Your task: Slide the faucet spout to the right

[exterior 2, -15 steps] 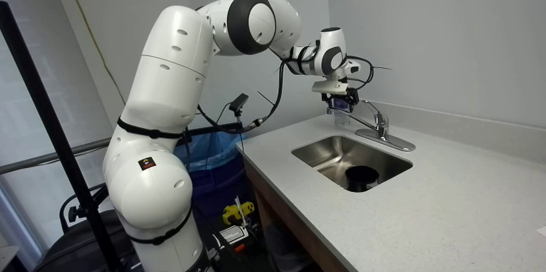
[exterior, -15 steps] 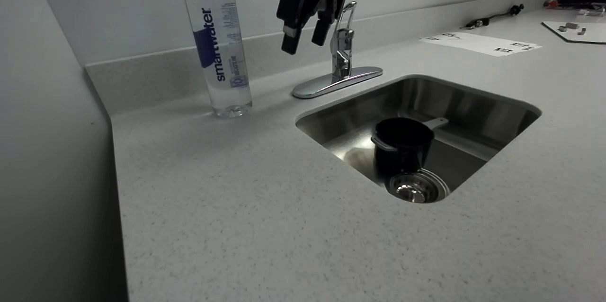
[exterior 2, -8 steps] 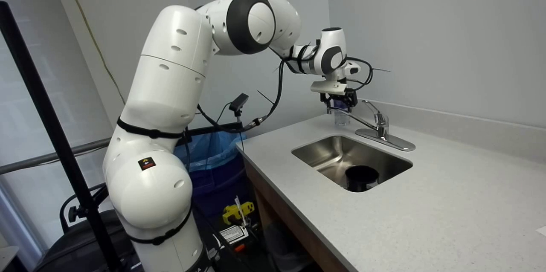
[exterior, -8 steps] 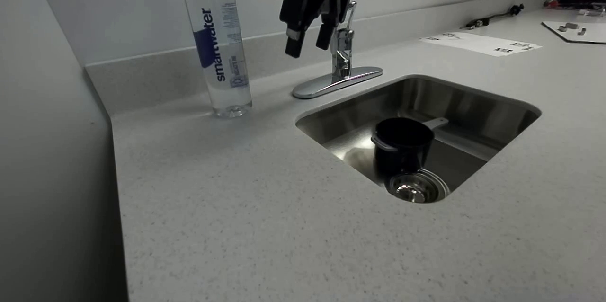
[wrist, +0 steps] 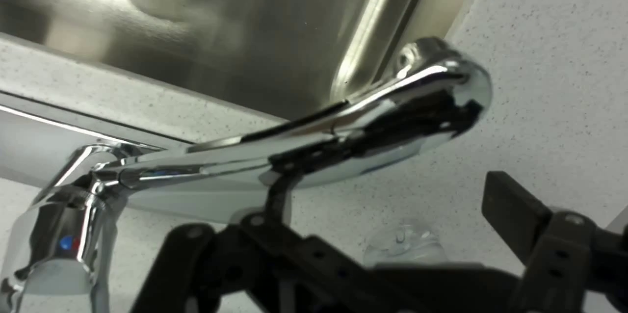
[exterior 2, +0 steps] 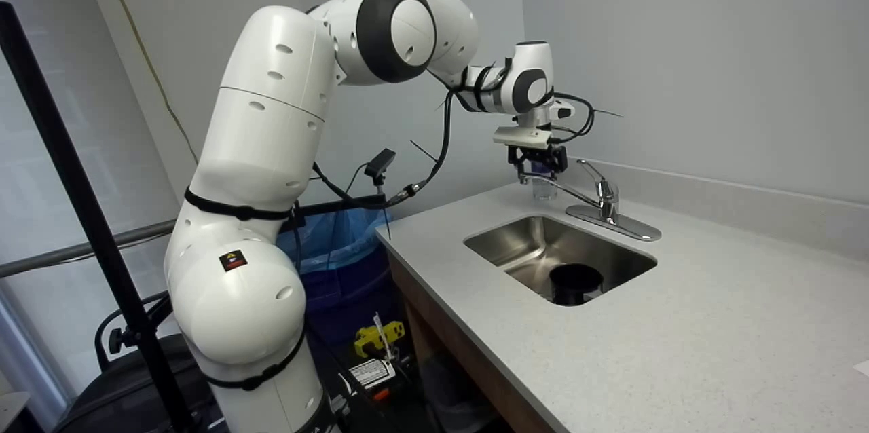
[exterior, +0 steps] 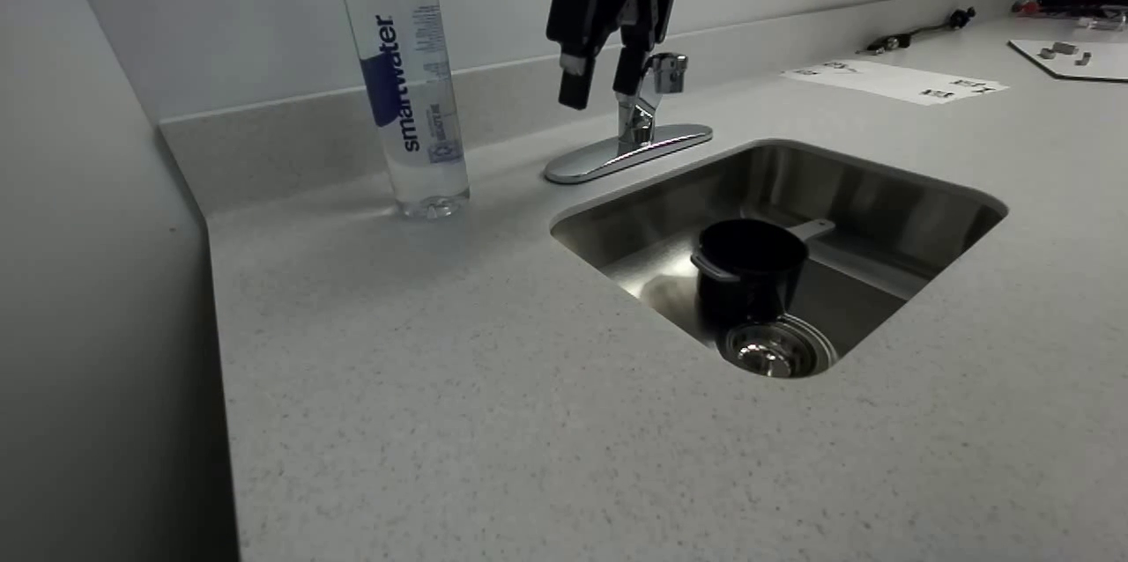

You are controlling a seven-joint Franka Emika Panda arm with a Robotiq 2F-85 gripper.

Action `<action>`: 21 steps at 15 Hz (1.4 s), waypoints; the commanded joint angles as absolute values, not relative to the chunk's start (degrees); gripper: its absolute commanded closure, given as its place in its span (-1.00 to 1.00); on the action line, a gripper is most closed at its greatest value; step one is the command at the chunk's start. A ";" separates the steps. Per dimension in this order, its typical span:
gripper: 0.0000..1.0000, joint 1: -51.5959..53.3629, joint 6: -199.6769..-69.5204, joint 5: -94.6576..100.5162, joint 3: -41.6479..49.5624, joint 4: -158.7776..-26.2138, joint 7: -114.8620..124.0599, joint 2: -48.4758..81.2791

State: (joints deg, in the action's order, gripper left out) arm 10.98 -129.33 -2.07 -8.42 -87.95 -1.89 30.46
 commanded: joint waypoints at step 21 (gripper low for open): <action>-1.00 7.64 -121.11 -1.81 -3.12 -98.20 8.64 20.26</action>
State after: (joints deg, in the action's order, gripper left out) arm 8.78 -123.73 -2.04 -4.12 -95.06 6.81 23.78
